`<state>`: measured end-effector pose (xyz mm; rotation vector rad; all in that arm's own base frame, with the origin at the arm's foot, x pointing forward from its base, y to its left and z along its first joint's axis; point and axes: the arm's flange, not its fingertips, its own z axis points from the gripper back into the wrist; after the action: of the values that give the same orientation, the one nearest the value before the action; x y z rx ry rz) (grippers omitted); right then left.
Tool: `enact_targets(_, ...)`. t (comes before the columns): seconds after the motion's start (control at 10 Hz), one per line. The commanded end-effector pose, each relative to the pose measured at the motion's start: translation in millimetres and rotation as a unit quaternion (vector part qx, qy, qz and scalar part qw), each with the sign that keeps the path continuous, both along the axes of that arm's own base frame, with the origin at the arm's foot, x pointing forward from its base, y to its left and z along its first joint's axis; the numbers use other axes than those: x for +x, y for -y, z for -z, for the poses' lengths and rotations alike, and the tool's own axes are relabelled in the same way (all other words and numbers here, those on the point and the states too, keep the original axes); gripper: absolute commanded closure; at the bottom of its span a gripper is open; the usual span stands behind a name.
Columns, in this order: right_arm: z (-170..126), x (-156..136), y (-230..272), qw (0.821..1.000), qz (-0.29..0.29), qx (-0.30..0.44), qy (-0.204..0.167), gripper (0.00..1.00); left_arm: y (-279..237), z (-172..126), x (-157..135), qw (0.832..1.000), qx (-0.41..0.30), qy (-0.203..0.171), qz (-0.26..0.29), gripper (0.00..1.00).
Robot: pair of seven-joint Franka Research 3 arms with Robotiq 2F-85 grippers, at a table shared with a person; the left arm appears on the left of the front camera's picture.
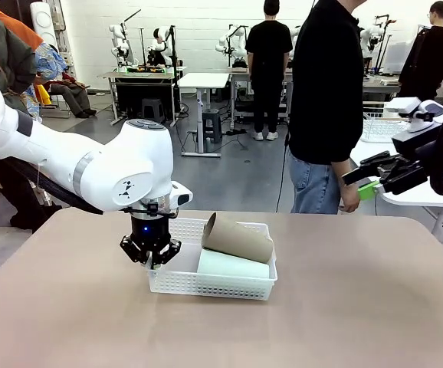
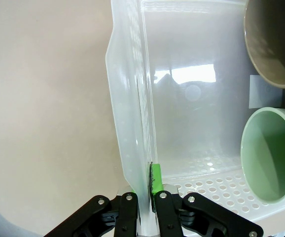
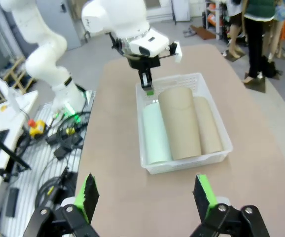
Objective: Clean and organize the cups into the basket.
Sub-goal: Move the Organizing basket back to the left side of the table.
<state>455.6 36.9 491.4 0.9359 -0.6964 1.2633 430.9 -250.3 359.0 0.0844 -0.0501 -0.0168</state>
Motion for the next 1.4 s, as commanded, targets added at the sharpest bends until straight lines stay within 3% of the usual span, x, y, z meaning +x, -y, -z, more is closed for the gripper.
enact_targets(0.0,-13.0,-28.3,58.4,0.976,0.132,0.139,-0.102,0.00,-0.4,-0.9,-1.1,1.000,0.007,0.005,0.006,1.00)
enact_targets(0.2,-9.2,-43.8,112.8,0.928,0.235,0.186,-0.223,0.00,-0.4,-0.9,-1.1,1.000,0.007,0.005,0.006,1.00)
enact_targets(0.5,8.9,-77.8,184.8,0.843,0.360,0.146,-0.373,0.00,-0.4,-0.9,-1.1,1.000,0.007,0.005,0.006,1.00)
enact_targets(0.6,13.5,-92.2,214.2,0.813,0.367,0.180,-0.415,0.00,-0.4,-0.9,-1.1,1.000,0.007,0.005,0.006,1.00)
enact_targets(0.7,18.6,-108.4,235.8,0.796,0.342,0.212,-0.453,0.00,-0.4,-0.9,-1.1,1.000,0.007,0.005,0.006,1.00)
enact_targets(0.8,24.6,-127.1,252.0,0.780,0.282,0.251,-0.499,0.00,-0.4,-0.9,-1.1,1.000,0.007,0.005,0.006,1.00)
enact_targets(1.0,41.4,-163.8,277.3,0.762,0.232,0.282,-0.534,0.00,-0.4,-0.9,-1.1,1.000,0.007,0.005,0.006,1.00)
enact_targets(1.3,63.2,-197.0,299.5,0.734,0.247,0.275,-0.570,0.00,-0.4,-0.9,-1.1,1.000,0.007,0.005,0.006,1.00)
